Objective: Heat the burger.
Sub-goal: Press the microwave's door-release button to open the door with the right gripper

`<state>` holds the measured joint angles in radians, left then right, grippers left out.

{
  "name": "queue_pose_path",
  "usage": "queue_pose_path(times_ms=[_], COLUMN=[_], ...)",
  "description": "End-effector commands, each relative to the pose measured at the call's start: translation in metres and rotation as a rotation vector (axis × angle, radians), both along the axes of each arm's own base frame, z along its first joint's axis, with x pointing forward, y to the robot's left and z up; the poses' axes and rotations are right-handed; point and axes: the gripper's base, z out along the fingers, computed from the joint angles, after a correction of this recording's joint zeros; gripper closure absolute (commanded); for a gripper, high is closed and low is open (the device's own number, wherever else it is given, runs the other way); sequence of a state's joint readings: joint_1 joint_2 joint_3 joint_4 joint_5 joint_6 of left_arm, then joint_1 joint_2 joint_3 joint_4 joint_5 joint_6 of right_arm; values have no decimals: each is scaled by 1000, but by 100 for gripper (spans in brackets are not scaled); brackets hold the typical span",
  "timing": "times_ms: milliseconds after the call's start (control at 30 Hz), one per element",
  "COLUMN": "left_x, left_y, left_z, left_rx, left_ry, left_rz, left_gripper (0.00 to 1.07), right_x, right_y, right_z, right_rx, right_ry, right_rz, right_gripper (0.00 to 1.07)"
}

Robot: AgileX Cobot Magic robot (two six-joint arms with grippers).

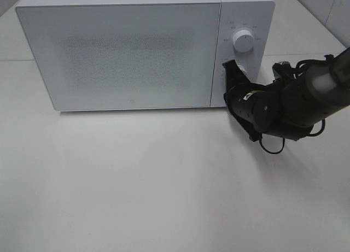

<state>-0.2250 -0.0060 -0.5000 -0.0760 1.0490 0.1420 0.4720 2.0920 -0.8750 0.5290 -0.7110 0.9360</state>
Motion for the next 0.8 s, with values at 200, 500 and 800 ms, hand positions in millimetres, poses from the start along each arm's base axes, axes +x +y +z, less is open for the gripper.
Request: queue_pose_path(times_ms=[200, 500, 800], left_x=[-2, -2, -2], left_y=[0, 0, 0], left_z=[0, 0, 0], left_rx=[-17, -17, -17], left_ry=[-27, -27, -27], left_rz=[0, 0, 0], left_gripper=[106, 106, 106], right_x=[21, 29, 32], right_y=[1, 5, 7], right_z=[17, 20, 23], right_rx=[10, 29, 28], right_ry=[-229, -252, -252], right_rz=[-22, -21, -20], right_gripper=[107, 107, 107])
